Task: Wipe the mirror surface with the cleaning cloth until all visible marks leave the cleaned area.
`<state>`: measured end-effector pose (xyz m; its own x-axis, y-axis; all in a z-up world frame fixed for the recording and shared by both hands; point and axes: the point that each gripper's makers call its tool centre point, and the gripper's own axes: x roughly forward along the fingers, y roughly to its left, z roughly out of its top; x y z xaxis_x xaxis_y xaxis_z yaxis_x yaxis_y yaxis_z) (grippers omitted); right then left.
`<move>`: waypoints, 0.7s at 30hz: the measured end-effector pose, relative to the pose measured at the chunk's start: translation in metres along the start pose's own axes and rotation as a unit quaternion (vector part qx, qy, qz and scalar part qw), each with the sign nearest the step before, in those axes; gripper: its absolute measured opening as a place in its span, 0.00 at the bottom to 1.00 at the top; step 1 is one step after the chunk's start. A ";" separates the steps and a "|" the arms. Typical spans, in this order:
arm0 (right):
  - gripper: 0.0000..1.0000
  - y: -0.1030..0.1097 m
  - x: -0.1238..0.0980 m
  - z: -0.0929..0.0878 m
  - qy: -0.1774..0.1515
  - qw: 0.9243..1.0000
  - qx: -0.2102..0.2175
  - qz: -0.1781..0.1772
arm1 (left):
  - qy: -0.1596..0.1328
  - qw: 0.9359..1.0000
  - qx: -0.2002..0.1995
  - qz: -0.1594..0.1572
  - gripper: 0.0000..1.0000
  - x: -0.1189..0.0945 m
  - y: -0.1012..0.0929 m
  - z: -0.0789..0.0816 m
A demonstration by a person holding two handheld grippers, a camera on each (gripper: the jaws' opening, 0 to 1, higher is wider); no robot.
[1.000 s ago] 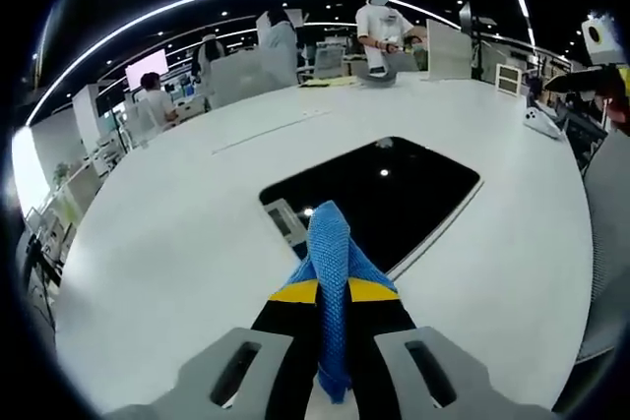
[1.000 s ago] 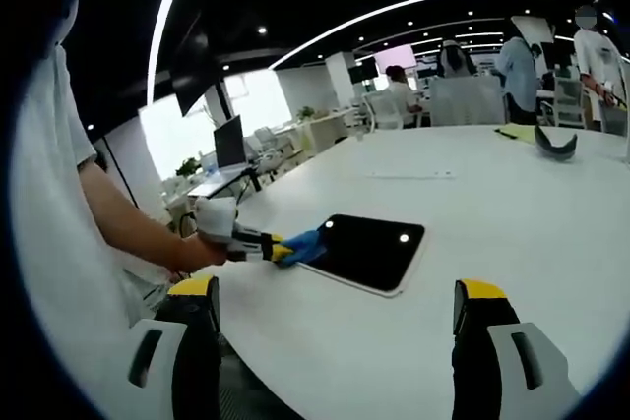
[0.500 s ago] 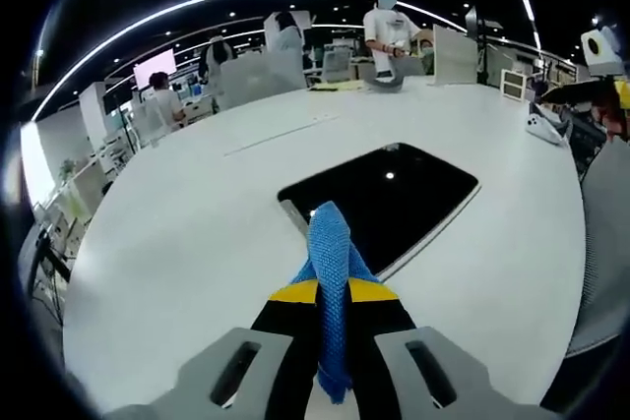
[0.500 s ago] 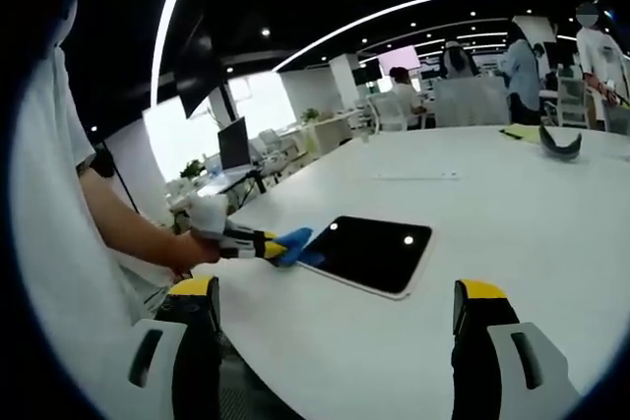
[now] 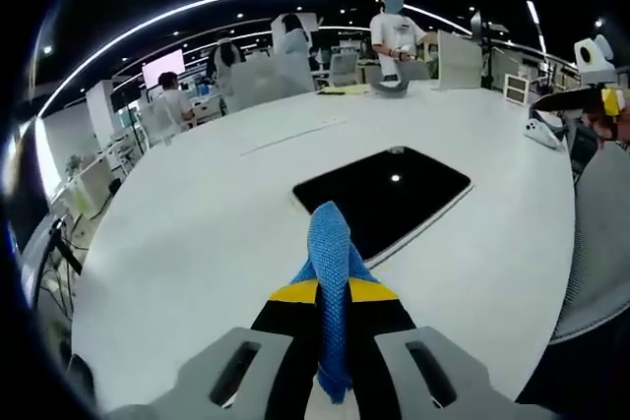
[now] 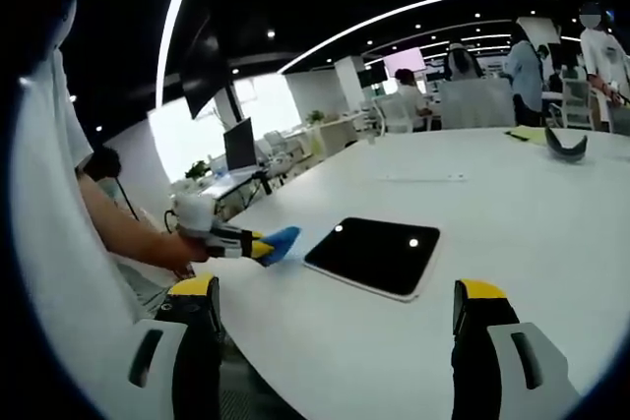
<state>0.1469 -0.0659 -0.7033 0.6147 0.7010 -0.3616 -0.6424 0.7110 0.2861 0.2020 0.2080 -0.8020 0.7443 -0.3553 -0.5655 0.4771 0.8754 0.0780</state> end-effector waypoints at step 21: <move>0.98 0.014 0.011 -0.005 0.003 1.000 0.005 0.013 | 0.018 0.999 -0.025 0.020 0.07 -0.037 0.008 -0.042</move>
<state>0.1424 -0.0482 -0.7076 0.5946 0.7192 -0.3593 -0.6537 0.6927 0.3048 0.1583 0.2419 -0.8149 0.7445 -0.3079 -0.5923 0.4228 0.9041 0.0616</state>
